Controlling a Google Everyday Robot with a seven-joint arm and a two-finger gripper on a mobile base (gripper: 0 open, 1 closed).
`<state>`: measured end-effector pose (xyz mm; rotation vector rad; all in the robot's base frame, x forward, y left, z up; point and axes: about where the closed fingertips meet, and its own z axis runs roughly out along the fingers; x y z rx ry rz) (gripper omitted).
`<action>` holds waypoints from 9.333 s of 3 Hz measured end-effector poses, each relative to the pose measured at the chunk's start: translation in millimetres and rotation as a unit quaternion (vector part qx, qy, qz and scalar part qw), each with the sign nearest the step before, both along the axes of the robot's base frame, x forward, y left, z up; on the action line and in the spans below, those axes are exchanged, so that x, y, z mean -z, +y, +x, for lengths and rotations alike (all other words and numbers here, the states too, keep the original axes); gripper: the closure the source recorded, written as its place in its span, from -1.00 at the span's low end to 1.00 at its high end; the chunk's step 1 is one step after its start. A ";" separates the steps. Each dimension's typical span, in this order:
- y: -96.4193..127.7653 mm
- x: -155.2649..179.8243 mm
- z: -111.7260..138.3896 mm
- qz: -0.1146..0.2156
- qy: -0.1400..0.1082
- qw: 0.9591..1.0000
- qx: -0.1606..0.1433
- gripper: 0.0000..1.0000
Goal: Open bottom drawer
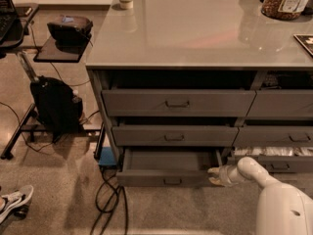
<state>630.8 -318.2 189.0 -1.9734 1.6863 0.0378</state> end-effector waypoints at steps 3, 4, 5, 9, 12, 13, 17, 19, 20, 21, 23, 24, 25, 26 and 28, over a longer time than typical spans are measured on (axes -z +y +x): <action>-0.6 -2.4 -16.0 0.001 -0.002 1.000 -0.003 1.00; -0.7 0.6 -29.5 0.003 -0.001 1.000 -0.006 1.00; -0.8 -1.8 -31.0 0.003 -0.001 1.000 -0.007 1.00; -1.8 2.0 -44.7 0.005 0.001 1.000 -0.011 -0.32; 2.9 -6.5 -51.8 -0.001 -0.005 1.000 -0.018 -1.00; 4.8 -34.7 -60.8 -0.016 -0.024 0.999 -0.024 -1.00; 37.1 -117.2 -7.2 0.046 -0.100 0.994 -0.017 0.32; 37.3 -103.3 47.4 0.054 -0.117 0.990 0.049 1.00; 33.5 -78.6 70.1 0.043 -0.101 0.990 0.092 1.00; 26.8 -54.5 82.3 0.030 -0.079 0.988 0.129 1.00; 7.9 -15.4 74.1 0.049 -0.045 0.981 0.185 1.00; 4.0 -2.3 70.0 0.055 -0.027 0.979 0.197 1.00; 3.2 7.7 75.8 0.041 -0.003 0.979 0.201 1.00; -0.4 17.3 85.8 0.022 0.025 0.978 0.208 1.00; -8.0 26.3 72.5 0.023 0.055 0.978 0.200 1.00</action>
Offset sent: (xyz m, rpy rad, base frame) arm -0.2813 -0.0103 -0.0365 0.0311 -0.0774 0.1158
